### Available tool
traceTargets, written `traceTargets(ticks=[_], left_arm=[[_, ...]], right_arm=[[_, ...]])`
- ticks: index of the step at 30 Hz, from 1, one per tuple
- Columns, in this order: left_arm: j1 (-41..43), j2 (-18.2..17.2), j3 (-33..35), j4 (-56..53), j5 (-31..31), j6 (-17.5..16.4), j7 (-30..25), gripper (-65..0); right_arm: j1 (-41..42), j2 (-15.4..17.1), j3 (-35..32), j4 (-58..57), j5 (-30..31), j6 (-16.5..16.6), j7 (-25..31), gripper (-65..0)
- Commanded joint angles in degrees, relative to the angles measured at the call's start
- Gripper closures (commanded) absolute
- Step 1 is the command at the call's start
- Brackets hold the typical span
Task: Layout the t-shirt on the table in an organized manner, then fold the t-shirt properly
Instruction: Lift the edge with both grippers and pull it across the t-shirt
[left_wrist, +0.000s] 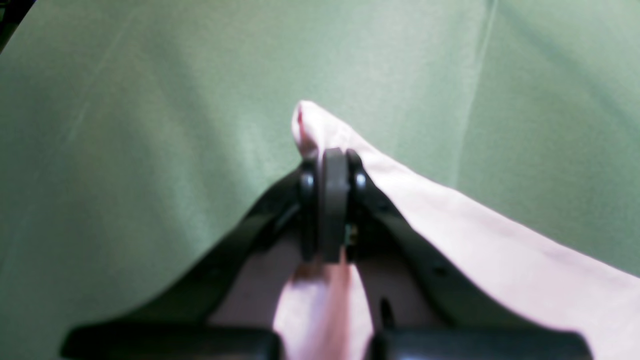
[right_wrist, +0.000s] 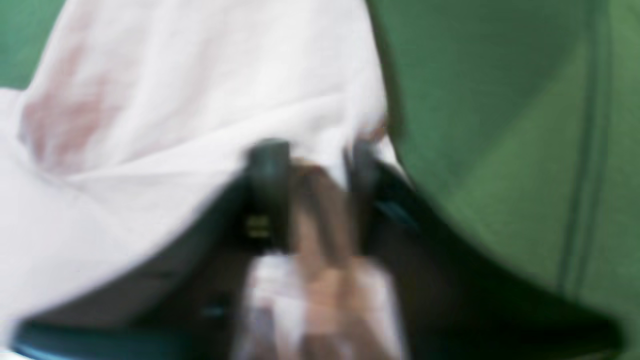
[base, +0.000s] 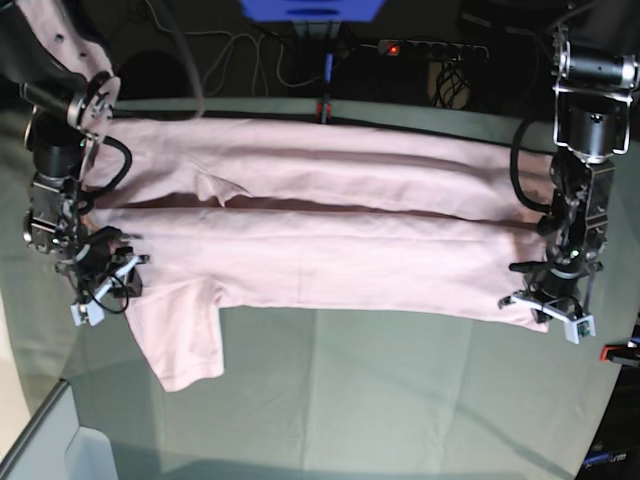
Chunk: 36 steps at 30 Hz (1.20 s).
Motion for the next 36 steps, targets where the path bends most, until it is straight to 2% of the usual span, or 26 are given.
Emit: traceTargets(ticks=[1,2,5,8,15,17,19,26,31,36], left_arm=[[-1.42,-0.79,-0.34,0.75,0.07,-0.02,-1.55,-0.1],[-1.42,-0.79,-0.34,0.75,0.07,-0.02,-1.55,-0.1],[-1.42,-0.79,-0.34,0.93,-0.02,-0.02,-1.46,-0.1],[-1.51,-0.79,-0.34,1.46,-0.46,-0.02,-1.46,-0.1],[-2.47,-0.79,-0.43,1.81,-0.46,-0.02,-1.73,-0.1],[-3.09,-0.79,-0.43,3.48,-0.46,-0.02,-1.46,-0.1],[-3.44,-0.79,-0.43,4.89,-0.46,-0.02,-1.46,-0.1],[-4.67,-0.79,-0.43,8.14,-0.46,-0.02,-1.38,-0.1],[-4.85,-0.88,-0.52,8.05,-0.46,-0.02,-1.46,-0.1],[-4.93,-0.70,-5.09,8.14,-0.55,-0.20,-1.38,-0.1]], right_arm=[[0.21,0.05,-0.30,0.13,-1.28,0.80,-2.75,-3.4],[0.38,0.05,-0.21,0.13,-1.28,0.80,-2.75,0.0],[0.82,0.31,-0.21,0.39,-1.02,0.80,-2.75,0.0],[0.29,-0.04,0.49,6.90,-1.02,0.80,-2.84,0.0],[-1.73,-5.05,6.73,23.42,-0.93,0.80,-3.45,0.0],[-1.64,-6.02,8.05,26.76,-1.02,0.80,-5.65,0.0],[-1.38,-6.20,8.75,29.14,-0.93,0.80,-8.03,0.0],[-0.67,-5.93,8.66,33.45,4.78,0.80,-10.40,0.0],[-0.59,-6.20,8.66,37.31,6.01,0.80,-12.60,0.0],[-0.76,-6.81,8.66,38.02,6.01,0.80,-12.95,0.0]])
